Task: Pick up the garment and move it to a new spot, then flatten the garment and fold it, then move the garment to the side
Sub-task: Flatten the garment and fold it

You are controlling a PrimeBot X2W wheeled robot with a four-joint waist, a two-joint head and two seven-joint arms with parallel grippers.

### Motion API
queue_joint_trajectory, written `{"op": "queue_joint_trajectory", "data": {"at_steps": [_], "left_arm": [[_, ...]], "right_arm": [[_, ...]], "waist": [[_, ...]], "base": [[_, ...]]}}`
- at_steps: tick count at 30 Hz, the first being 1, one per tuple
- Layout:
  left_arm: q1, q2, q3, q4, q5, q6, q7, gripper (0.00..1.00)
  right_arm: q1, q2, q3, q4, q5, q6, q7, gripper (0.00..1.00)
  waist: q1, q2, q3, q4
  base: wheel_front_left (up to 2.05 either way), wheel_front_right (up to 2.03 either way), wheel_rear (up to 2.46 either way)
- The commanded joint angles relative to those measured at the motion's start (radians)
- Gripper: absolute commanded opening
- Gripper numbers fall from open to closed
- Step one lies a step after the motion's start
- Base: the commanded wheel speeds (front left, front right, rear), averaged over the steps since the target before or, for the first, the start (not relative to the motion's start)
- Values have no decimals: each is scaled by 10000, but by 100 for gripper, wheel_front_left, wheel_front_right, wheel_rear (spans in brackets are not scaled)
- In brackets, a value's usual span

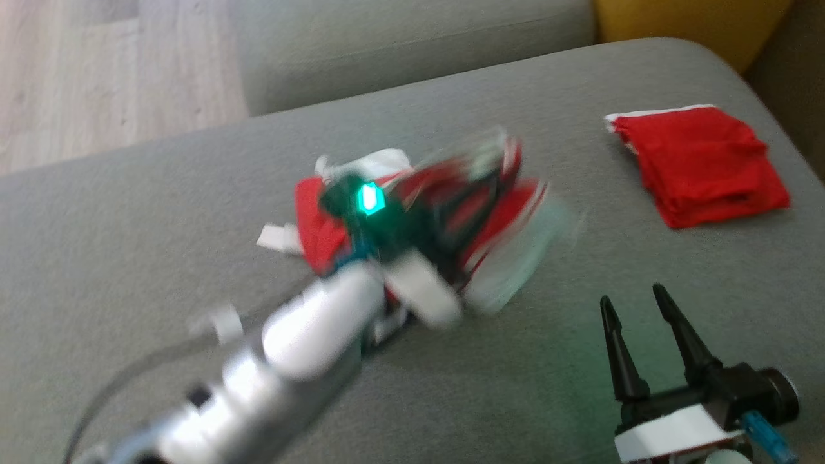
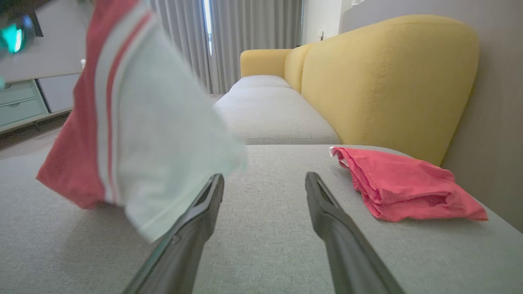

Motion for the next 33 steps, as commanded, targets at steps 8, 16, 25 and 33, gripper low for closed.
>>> {"op": "queue_joint_trajectory", "data": {"at_steps": [8, 16, 25, 33], "left_arm": [[-4308, 286, 1759, 329, -838, 18, -80, 0], [-5127, 260, 2328, 1450, -1220, 18, -80, 0], [-340, 1773, 3316, 1723, -841, 657, -80, 0], [1541, 2207, 5585, 1329, -505, 775, -80, 0]], "right_arm": [[20, 11, 217, -266, -17, 65, -55, 100], [132, 61, 100, -392, -40, 65, -55, 100], [127, 144, 0, -735, -75, 65, -55, 100], [-81, -2, -165, -859, -162, 65, -55, 100]], "waist": [[0, 0, -369, -622], [0, 0, -444, -65], [0, 0, 241, 623], [0, 0, 864, 1061]], "base": [[0, 0, 0], [0, 0, 0], [0, 0, 0], [0, 0, 0]]}}
